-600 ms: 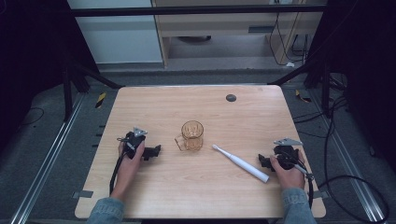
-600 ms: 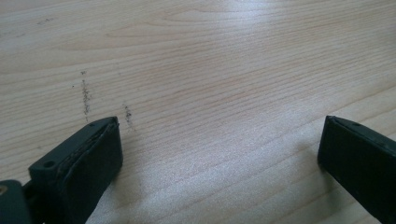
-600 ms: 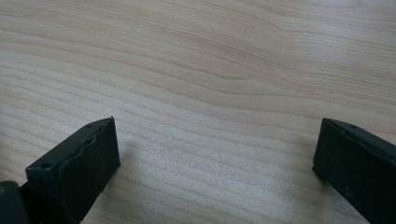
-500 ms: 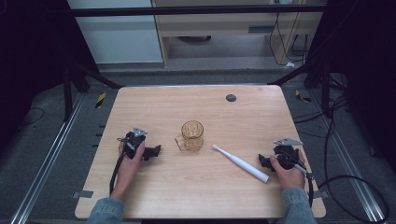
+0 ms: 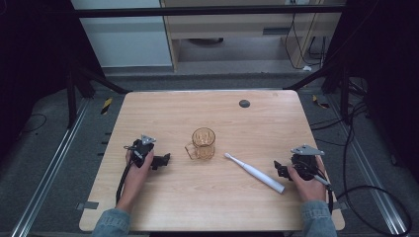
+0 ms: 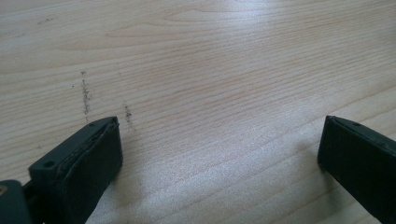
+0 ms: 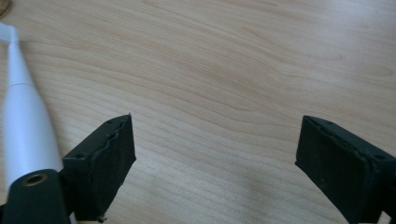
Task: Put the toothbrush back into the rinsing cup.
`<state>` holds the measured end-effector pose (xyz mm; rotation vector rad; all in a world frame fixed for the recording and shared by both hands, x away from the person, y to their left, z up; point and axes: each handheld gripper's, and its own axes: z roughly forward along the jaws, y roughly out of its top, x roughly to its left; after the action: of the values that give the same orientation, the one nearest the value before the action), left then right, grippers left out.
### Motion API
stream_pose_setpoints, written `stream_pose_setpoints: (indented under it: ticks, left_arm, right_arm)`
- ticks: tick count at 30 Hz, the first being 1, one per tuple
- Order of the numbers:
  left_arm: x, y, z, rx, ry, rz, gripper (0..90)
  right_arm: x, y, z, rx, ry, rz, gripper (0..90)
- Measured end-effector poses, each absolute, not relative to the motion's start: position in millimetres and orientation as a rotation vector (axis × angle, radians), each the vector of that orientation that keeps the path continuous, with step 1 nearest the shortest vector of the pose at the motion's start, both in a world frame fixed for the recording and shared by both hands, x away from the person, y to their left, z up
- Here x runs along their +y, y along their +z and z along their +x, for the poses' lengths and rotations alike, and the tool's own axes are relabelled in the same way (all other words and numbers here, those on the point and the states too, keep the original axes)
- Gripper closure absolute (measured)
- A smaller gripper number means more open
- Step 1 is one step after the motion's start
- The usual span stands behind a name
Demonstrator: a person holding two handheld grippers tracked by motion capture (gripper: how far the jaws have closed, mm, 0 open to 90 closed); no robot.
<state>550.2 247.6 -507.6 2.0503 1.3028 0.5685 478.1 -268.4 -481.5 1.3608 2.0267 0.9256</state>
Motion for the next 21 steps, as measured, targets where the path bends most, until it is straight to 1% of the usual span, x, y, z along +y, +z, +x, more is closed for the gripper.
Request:
stream_pose_setpoints:
  ticks: [9, 13, 14, 21]
  left_arm:
    - [248, -508, 550, 1.303, 0.568, 2.049, 0.0]
    - [248, -508, 550, 1.303, 0.568, 2.049, 0.0]
    - [247, -508, 550, 1.304, 0.568, 2.049, 0.0]
    - [246, -508, 549, 1.32, 0.573, 2.043, 0.0]
  right_arm:
    - [-243, -459, 467, 2.12, 0.899, 1.233, 14.3]
    - [-232, -453, 465, 2.163, 0.884, 1.185, 16.7]
    - [-225, -451, 464, 2.193, 0.858, 1.167, 18.8]
    - [-208, -445, 462, 2.266, 0.79, 1.132, 22.6]
